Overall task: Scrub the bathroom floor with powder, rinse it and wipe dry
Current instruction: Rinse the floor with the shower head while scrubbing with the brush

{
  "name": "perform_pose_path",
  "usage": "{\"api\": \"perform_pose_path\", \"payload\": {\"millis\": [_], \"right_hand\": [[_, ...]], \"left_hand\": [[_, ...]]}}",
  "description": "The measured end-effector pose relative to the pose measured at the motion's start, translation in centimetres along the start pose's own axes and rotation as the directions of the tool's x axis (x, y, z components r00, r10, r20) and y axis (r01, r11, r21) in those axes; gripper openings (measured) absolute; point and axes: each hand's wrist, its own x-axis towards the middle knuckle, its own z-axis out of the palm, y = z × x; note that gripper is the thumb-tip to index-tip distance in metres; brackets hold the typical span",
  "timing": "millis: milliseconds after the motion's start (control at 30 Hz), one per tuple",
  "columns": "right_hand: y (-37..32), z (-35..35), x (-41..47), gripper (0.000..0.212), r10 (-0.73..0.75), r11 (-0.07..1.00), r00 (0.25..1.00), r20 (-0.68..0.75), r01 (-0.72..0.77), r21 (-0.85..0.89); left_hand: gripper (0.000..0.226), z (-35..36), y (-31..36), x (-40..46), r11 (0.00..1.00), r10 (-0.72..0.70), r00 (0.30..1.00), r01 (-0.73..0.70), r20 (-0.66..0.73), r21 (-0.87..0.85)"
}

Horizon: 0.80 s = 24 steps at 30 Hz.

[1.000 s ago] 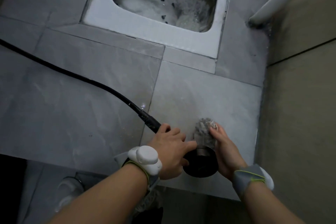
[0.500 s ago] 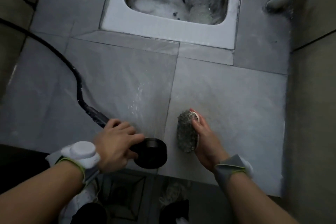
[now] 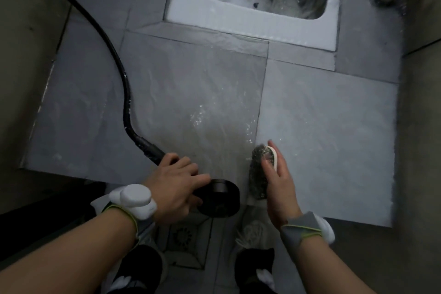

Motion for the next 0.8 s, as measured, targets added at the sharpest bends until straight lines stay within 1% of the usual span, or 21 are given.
{"api": "perform_pose_path", "payload": {"millis": [33,100,200,233,300,333,500,667,800], "right_hand": [[-0.2,-0.8,-0.1,0.042,-0.044,0.996,0.998,-0.042,0.041,-0.080],[-0.2,-3.3,0.0,0.046,-0.101,0.971,0.986,-0.136,0.068,-0.231],[0.2,-8.4,0.9,0.055,-0.110,0.928,0.960,-0.258,0.005,-0.373],[0.2,-10.1,1.1,0.055,-0.104,0.927,0.952,-0.289,-0.013,-0.376],[0.0,-14.7,1.5,0.050,-0.090,0.943,0.934,-0.345,-0.031,-0.331],[0.1,-15.5,1.6,0.050,-0.078,0.952,0.931,-0.356,-0.036,-0.304],[0.2,-22.6,2.1,0.048,-0.085,0.970,0.915,-0.395,-0.015,-0.243],[-0.6,-27.1,3.5,0.050,-0.089,0.973,0.923,-0.374,0.001,-0.229],[-1.7,-27.9,4.7,0.049,-0.100,0.974,0.941,-0.322,0.026,-0.226]], "left_hand": [[0.033,-0.3,0.4,0.5,1.000,0.018,1.000,-0.018,0.010,-0.006],[0.030,-0.7,1.9,2.0,0.997,0.070,0.996,-0.068,0.056,-0.035],[0.031,-1.1,5.4,5.1,0.991,0.127,0.986,-0.123,0.109,-0.048],[0.031,-1.1,6.7,6.2,0.989,0.144,0.982,-0.140,0.122,-0.045],[0.032,-0.3,10.2,9.2,0.981,0.193,0.976,-0.189,0.104,-0.050],[0.032,-0.1,10.7,9.8,0.979,0.200,0.974,-0.195,0.110,-0.056],[0.033,0.9,17.5,15.8,0.976,0.213,0.973,-0.207,0.087,-0.065],[0.031,0.1,22.7,21.1,0.978,0.195,0.981,-0.194,0.000,-0.080],[0.028,-1.1,23.3,24.0,0.987,0.122,0.990,-0.128,-0.067,-0.095]]}}
